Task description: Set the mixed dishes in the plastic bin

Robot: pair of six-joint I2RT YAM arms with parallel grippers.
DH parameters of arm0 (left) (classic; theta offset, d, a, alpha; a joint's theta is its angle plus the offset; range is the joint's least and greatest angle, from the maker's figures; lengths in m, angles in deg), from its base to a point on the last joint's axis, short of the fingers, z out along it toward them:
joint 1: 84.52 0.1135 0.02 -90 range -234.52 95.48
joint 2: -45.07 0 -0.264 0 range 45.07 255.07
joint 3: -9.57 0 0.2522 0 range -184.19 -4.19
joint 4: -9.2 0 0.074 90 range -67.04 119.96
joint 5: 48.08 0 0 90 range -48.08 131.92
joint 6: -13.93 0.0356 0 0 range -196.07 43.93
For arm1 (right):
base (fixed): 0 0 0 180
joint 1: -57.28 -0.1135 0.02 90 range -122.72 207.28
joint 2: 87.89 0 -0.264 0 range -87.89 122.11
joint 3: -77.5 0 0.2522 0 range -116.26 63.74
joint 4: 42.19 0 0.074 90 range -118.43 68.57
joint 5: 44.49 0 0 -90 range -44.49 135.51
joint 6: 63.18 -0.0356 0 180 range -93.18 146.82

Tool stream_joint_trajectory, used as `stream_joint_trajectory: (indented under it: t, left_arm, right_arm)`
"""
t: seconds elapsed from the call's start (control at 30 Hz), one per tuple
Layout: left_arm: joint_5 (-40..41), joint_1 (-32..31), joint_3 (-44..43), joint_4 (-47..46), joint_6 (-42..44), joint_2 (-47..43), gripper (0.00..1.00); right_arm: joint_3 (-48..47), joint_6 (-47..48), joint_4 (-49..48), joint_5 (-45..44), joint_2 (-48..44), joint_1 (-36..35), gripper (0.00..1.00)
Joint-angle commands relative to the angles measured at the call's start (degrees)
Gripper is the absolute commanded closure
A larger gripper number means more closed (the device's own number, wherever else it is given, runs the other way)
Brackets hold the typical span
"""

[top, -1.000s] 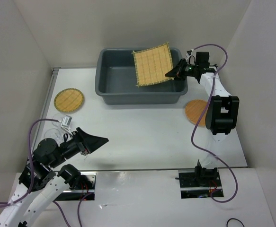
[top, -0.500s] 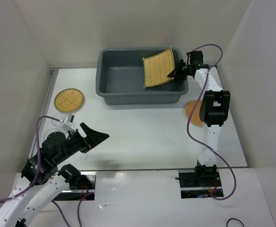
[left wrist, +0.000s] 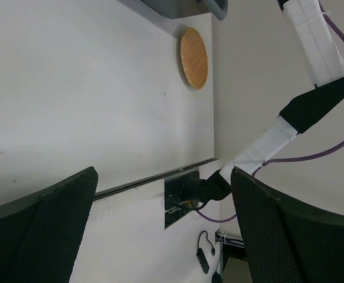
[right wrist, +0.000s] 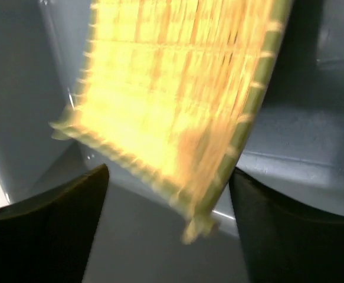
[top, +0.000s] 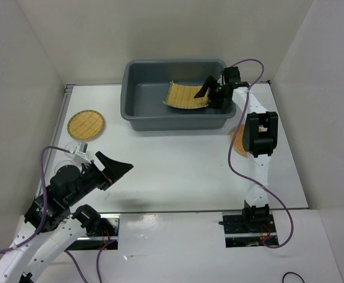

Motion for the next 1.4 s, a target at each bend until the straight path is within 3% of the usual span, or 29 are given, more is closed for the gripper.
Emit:
stream_joint_trajectory:
  t: [0.0, 0.3, 0.5, 0.6, 0.63, 0.67, 0.77, 0.83, 0.93, 1.0, 1.2, 1.37]
  left_arm:
    - [0.9, 0.3, -2.8, 0.0, -0.7, 0.5, 0.0]
    - [0.9, 0.3, -2.2, -1.3, 0.6, 1.2, 0.0]
    - [2.8, 0.3, -1.5, -1.3, 2.2, 0.5, 0.0]
    - [5.3, 0.3, -3.1, 1.2, 4.3, 3.7, 0.0]
    - [6.4, 0.3, -4.3, 4.8, 4.9, 5.5, 0.0]
    - [9.3, 0.3, -5.9, 7.3, 5.7, 10.7, 0.0]
    - [11.7, 0.3, -11.7, 11.8, 11.4, 22.0, 0.0]
    - [11.7, 0.3, -13.4, 9.6, 14.0, 26.5, 0.0]
    - [11.7, 0.9, -13.4, 5.1, 15.5, 27.1, 0.0]
    - [10.9, 0.9, -12.8, 3.1, 15.5, 27.1, 0.0]
    - [7.8, 0.9, -10.7, 2.1, 14.4, 26.5, 0.0]
    - [7.3, 0.9, -9.6, 3.6, 11.3, 24.0, 0.0]
  right_arm:
    - [-0.3, -1.1, 0.2, -1.3, -2.4, 0.2, 0.12]
    - [-1.4, -1.2, 3.7, -3.7, -10.3, 1.6, 0.02]
    - [-2.0, 0.1, 3.6, 1.9, -21.4, 9.2, 0.02]
    - [-6.8, 12.8, 6.2, 2.4, -23.2, 14.0, 0.02]
    - [-10.7, 17.6, 11.7, -0.8, -23.2, 14.9, 0.02]
    - [-11.6, 27.0, 14.4, -2.5, -23.2, 17.0, 0.02]
    - [-10.4, 41.8, 26.4, -7.8, -21.8, 19.9, 0.02]
    - [-7.1, 53.0, 35.4, -5.6, -18.1, 22.0, 0.02]
    - [-3.7, 59.5, 41.5, -2.7, -13.5, 27.6, 0.02]
    - [-0.1, 59.5, 40.6, -1.3, -11.8, 31.6, 0.02]
    - [11.5, 62.0, 30.1, -8.2, -12.9, 32.2, 0.02]
    - [13.3, 63.8, 28.1, -8.8, -8.2, 32.7, 0.02]
